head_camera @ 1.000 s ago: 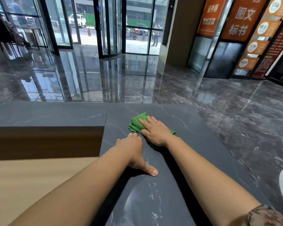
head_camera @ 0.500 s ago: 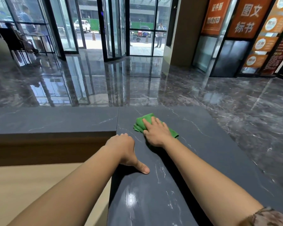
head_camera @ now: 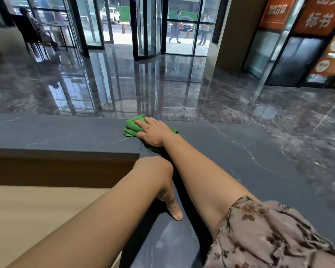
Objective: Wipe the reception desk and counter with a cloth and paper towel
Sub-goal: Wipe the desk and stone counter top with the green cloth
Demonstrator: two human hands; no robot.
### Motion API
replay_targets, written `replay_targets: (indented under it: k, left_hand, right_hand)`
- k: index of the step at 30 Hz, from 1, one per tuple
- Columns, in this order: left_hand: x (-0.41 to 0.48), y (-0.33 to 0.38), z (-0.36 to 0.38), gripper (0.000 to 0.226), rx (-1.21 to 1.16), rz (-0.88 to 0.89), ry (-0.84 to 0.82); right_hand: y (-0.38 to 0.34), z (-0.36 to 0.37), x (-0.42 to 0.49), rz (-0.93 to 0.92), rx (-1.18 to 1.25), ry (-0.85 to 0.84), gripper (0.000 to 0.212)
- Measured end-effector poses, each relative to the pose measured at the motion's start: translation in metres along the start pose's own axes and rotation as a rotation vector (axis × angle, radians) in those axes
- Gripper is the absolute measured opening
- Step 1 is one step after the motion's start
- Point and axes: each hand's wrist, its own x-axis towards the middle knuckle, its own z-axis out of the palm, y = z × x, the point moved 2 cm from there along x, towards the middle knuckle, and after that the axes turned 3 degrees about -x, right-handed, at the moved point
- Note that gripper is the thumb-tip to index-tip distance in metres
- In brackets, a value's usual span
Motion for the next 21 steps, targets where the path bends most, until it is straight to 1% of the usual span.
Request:
replay_targets:
  k: [2,5,10,16,18,21]
  left_hand:
    - [0.002,0.003,-0.002,0.076,0.015,-0.013,-0.029]
    - [0.003,0.003,0.000,0.086,0.009,-0.038,-0.046]
    - [0.001,0.009,-0.004,0.088,-0.006,-0.071,-0.071]
    - [0.004,0.017,-0.009,0.088,-0.012,-0.073,-0.101]
    - [0.005,0.017,-0.009,0.088,-0.013,-0.083,-0.103]
    - [0.005,0.016,-0.008,0.088,-0.023,-0.085,-0.097]
  right_hand:
    - [0.020,-0.001,0.003,0.049,-0.005,0.003,0.059]
    - [0.059,-0.003,-0.005,0.153,-0.012,0.025,0.059]
    - [0.137,-0.007,-0.039,0.326,-0.031,0.091,0.056]
    - [0.233,-0.009,-0.090,0.645,-0.044,0.100,0.055]
    - [0.255,-0.008,-0.103,0.734,-0.026,0.106,0.054]
    - [0.268,-0.005,-0.113,0.835,0.018,0.112,0.058]
